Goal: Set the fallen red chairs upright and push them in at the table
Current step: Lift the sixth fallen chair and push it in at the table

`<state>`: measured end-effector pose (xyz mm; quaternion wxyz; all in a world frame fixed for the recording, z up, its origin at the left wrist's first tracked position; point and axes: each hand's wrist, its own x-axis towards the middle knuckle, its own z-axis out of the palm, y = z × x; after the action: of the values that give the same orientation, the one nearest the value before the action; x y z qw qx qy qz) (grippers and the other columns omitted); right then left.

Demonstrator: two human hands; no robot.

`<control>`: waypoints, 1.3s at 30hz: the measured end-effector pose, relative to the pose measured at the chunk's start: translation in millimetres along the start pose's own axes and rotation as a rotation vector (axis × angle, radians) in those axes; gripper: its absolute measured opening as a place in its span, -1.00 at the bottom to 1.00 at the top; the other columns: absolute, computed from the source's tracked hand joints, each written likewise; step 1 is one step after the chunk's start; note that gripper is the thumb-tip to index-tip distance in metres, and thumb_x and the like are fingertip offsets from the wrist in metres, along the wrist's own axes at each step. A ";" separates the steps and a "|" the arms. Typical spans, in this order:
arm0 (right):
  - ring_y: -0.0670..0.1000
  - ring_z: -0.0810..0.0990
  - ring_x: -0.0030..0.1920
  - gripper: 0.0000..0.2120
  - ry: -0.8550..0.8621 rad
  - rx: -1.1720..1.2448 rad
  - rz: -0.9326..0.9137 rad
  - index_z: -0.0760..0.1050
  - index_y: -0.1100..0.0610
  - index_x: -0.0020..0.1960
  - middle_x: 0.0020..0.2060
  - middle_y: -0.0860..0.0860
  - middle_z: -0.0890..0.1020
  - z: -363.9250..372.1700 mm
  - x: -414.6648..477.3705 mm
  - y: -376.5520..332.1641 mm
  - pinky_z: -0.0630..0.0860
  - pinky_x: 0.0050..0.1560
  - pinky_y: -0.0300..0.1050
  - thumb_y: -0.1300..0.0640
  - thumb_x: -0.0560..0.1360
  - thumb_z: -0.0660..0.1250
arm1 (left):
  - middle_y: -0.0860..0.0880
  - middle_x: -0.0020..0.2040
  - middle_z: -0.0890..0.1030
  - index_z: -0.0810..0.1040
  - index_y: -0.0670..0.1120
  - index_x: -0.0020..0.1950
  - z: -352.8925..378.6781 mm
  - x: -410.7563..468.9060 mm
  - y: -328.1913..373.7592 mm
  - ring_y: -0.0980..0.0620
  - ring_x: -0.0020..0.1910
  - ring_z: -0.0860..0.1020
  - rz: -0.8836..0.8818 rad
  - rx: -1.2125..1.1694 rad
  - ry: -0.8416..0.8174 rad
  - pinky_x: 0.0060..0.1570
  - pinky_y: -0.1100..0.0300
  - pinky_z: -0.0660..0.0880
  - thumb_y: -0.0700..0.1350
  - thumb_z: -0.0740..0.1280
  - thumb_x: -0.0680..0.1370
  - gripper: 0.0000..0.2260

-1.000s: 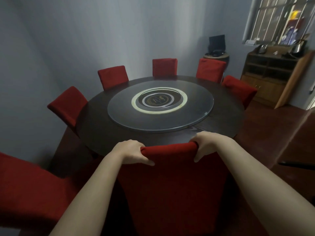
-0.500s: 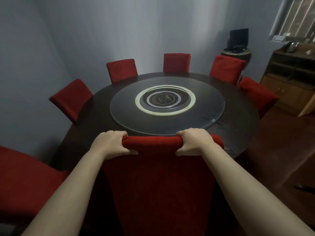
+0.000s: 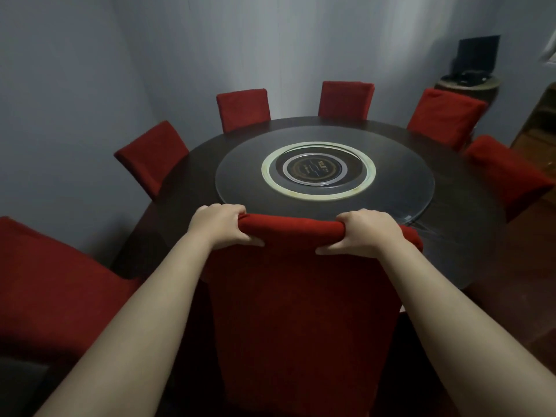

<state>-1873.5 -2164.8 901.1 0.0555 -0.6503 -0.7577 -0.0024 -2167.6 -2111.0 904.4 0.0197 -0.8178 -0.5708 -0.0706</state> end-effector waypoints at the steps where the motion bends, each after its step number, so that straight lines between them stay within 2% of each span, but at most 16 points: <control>1: -0.02 0.47 -0.27 -0.28 -0.006 0.000 0.009 0.45 -0.05 -0.23 -0.37 -0.18 0.48 -0.9 3.3 0.8 0.31 -0.27 -0.10 -0.68 0.04 0.16 | 0.14 -0.16 0.59 0.50 0.09 -0.09 0.2 3.6 -1.0 -0.01 -0.01 0.56 0.010 0.004 0.001 -0.10 0.09 0.35 0.62 0.16 0.01 -0.25; 4: -0.01 0.46 -0.26 -0.27 -0.024 -0.008 0.034 0.45 -0.06 -0.24 -0.39 -0.20 0.46 -1.7 10.5 2.5 0.32 -0.26 -0.09 -0.68 0.02 0.17 | 0.19 -0.33 0.42 0.41 0.08 -0.22 -0.1 10.1 -3.2 -0.03 -0.04 0.56 0.023 -0.001 -0.012 -0.15 0.10 0.29 0.61 0.21 0.06 -0.35; 6: -0.02 0.45 -0.27 -0.27 -0.018 -0.014 0.049 0.45 -0.07 -0.25 -0.39 -0.21 0.46 -1.6 14.9 4.0 0.32 -0.25 -0.09 -0.69 0.01 0.16 | 0.21 -0.36 0.36 0.36 0.08 -0.26 0.6 14.9 -3.4 -0.03 -0.05 0.56 0.039 0.002 -0.010 -0.16 0.10 0.27 0.61 0.22 0.08 -0.37; 11: -0.11 0.45 -0.31 -0.27 -0.061 0.008 0.072 0.48 -0.09 -0.25 -0.37 -0.21 0.51 -1.8 22.7 5.5 0.33 -0.27 -0.11 -0.70 -0.01 0.16 | 0.18 -0.31 0.41 0.35 0.09 -0.26 3.6 21.4 -5.0 -0.04 -0.04 0.56 0.046 -0.003 -0.011 -0.15 0.09 0.26 0.63 0.18 0.06 -0.35; 17: -0.20 0.48 -0.29 -0.30 -0.113 0.047 0.093 0.51 -0.13 -0.25 -0.37 -0.22 0.55 -5.7 33.8 9.7 0.32 -0.31 -0.15 -0.69 -0.02 0.18 | 0.19 -0.35 0.39 0.32 0.10 -0.30 5.4 30.7 -6.6 -0.02 -0.07 0.56 0.036 -0.013 -0.009 -0.16 0.09 0.25 0.66 0.10 0.00 -0.33; 23: -0.24 0.47 -0.31 -0.31 -0.137 0.077 0.094 0.52 -0.13 -0.27 -0.39 -0.22 0.56 -7.4 51.5 17.4 0.29 -0.35 -0.19 -0.68 -0.03 0.20 | 0.20 -0.34 0.40 0.32 0.10 -0.30 4.5 50.2 -8.4 0.00 -0.09 0.56 0.034 -0.026 -0.036 -0.16 0.09 0.27 0.64 0.18 0.07 -0.37; 27: -0.25 0.44 -0.33 -0.31 -0.136 0.083 0.093 0.52 -0.11 -0.28 -0.40 -0.22 0.53 -8.0 61.2 20.9 0.26 -0.37 -0.21 -0.68 -0.03 0.20 | 0.21 -0.35 0.41 0.35 0.09 -0.29 1.9 59.5 -6.6 0.03 -0.19 0.47 0.011 -0.022 -0.074 -0.16 0.10 0.26 0.63 0.22 0.09 -0.38; 32: -0.22 0.48 -0.34 -0.28 -0.152 0.085 0.072 0.54 -0.11 -0.28 -0.42 -0.22 0.54 -7.0 66.3 24.3 0.31 -0.36 -0.20 -0.69 -0.06 0.20 | 0.22 -0.35 0.46 0.39 0.10 -0.29 -1.0 57.6 -7.4 0.09 -0.27 0.42 -0.001 -0.039 -0.087 -0.36 0.19 0.20 0.64 0.21 0.06 -0.36; 39: -0.23 0.48 -0.33 -0.31 -0.176 0.087 0.073 0.56 -0.14 -0.27 -0.40 -0.23 0.55 -10.1 51.7 22.9 0.31 -0.36 -0.23 -0.67 -0.06 0.23 | 0.23 -0.32 0.48 0.42 0.11 -0.27 -5.6 39.4 3.8 0.10 -0.25 0.43 -0.022 -0.050 -0.114 -0.37 0.21 0.21 0.62 0.24 0.08 -0.38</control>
<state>-1857.7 -2111.1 914.1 0.0169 -0.6722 -0.7347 0.0895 -2151.3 -2076.3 915.6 -0.0343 -0.8146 -0.5778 -0.0382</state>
